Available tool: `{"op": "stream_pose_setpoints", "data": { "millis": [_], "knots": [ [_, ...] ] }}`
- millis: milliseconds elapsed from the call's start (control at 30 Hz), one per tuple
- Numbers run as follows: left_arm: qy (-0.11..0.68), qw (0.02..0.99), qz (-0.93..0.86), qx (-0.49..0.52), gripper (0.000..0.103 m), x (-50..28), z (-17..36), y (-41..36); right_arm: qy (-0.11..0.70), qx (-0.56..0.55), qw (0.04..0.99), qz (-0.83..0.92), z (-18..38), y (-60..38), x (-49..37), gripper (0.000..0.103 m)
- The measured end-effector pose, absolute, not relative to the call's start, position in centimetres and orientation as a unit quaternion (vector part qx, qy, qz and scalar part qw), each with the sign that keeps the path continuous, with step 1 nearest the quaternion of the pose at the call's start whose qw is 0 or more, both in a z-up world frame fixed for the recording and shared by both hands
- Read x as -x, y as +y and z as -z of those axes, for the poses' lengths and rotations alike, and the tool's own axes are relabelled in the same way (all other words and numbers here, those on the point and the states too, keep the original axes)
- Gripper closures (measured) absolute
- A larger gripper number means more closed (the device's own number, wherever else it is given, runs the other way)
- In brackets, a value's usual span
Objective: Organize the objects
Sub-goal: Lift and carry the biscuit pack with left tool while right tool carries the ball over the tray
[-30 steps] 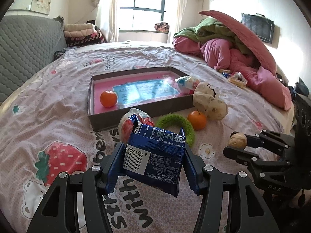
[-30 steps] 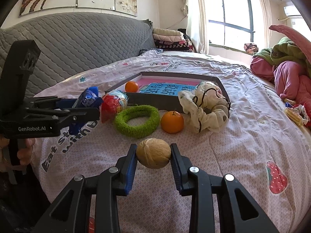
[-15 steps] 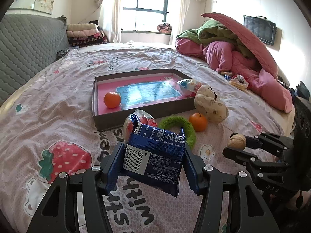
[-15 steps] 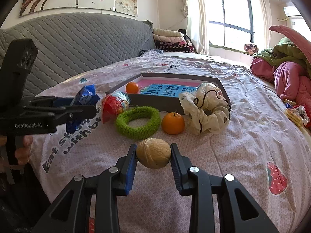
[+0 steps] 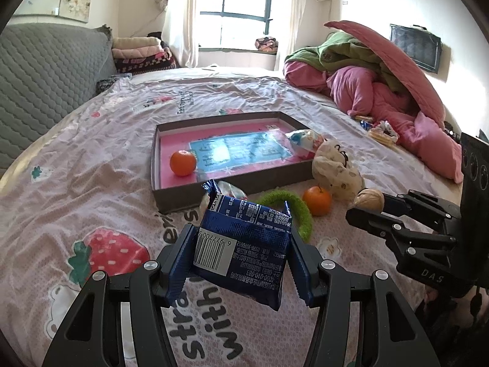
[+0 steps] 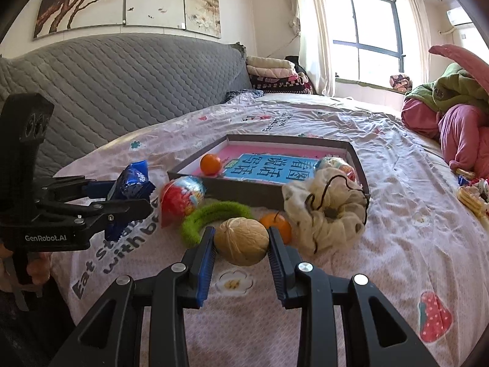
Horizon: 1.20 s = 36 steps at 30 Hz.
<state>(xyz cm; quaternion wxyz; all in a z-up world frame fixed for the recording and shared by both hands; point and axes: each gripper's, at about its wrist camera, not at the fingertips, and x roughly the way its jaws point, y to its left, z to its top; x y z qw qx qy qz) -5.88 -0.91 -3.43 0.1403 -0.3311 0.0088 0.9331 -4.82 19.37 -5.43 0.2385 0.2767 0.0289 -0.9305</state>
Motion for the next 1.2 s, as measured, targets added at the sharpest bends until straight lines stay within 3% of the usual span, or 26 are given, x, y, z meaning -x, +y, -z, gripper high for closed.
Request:
{"op": "stream_pose_setpoints", "data": {
  "millis": [1200],
  "knots": [
    [-0.001,0.119,-0.938,0.324,0.044,13.2,-1.2,0.1,0.062,-0.220,0.258,0.939,0.0,18.0,10.3,0.069]
  ]
}}
